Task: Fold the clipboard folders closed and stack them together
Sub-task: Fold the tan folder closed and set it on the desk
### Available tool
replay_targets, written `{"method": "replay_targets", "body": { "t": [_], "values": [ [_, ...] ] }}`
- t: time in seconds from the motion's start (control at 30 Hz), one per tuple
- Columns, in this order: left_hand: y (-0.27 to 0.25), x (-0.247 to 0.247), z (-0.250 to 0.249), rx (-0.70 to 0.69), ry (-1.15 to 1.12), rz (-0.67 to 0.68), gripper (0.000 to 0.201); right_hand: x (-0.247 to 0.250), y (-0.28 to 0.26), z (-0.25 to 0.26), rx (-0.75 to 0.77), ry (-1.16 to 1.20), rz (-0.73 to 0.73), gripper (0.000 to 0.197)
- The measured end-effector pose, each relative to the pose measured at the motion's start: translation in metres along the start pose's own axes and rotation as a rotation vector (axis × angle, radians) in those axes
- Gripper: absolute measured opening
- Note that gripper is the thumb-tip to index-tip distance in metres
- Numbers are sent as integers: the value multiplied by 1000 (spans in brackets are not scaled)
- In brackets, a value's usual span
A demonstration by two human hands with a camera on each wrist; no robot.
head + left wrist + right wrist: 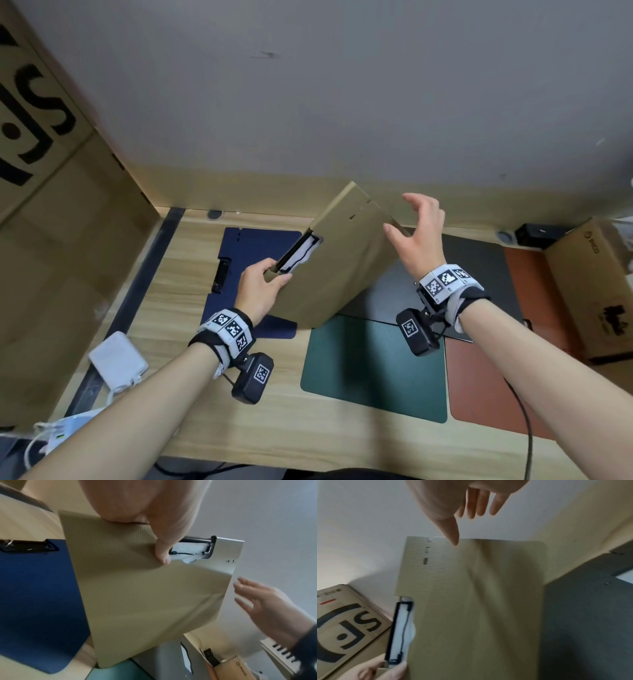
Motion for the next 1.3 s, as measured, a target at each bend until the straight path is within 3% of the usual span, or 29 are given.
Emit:
{"method": "replay_targets", "body": {
  "t": [0.1, 0.2, 0.33, 0.57, 0.73, 0.83, 1.0, 1.1, 1.23, 1.3],
  "values": [
    [-1, 9, 11, 42, -62, -72, 5, -9, -26, -35, -152, -70, 42, 72],
    [-4, 14, 16, 81, -135, -119, 12, -39, -62, -81, -397, -98, 244, 80],
    [-10, 8, 31, 207, -271, -108, 4, -90, -99, -107, -579, 193, 467, 80],
    [-39, -16, 94, 444, -350, -90, 6, -125, -133, -101, -545, 324, 532, 28],
    [-42, -22, 128, 535, -327, -54, 8, -143, -150, -102, -536, 165, 518, 37],
    [-21, -9, 142, 504, -295, -58, 22, -167, -153, -98, -573, 118, 529, 41],
    [21, 28, 183, 465, -185, 10, 27, -220, -153, -79, -620, 43, 516, 44],
    [38, 57, 201, 487, -151, -37, 42, -255, -157, -66, -625, 15, 549, 46],
    [58, 80, 220, 443, 42, -49, 39, -287, -160, -63, -635, -48, 541, 43],
    [65, 82, 225, 397, 117, -30, 48, -296, -161, -66, -658, -80, 534, 46]
  ]
}}
Point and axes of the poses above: each hand's wrist, its own y-axis towards the middle knuckle, its own x-axis out of the back of the hand, z = x × y, the point moved 9 cm from there along y, towards the middle knuckle, and after that the axes turned 3 degrees about x, right-handed, at the moved point
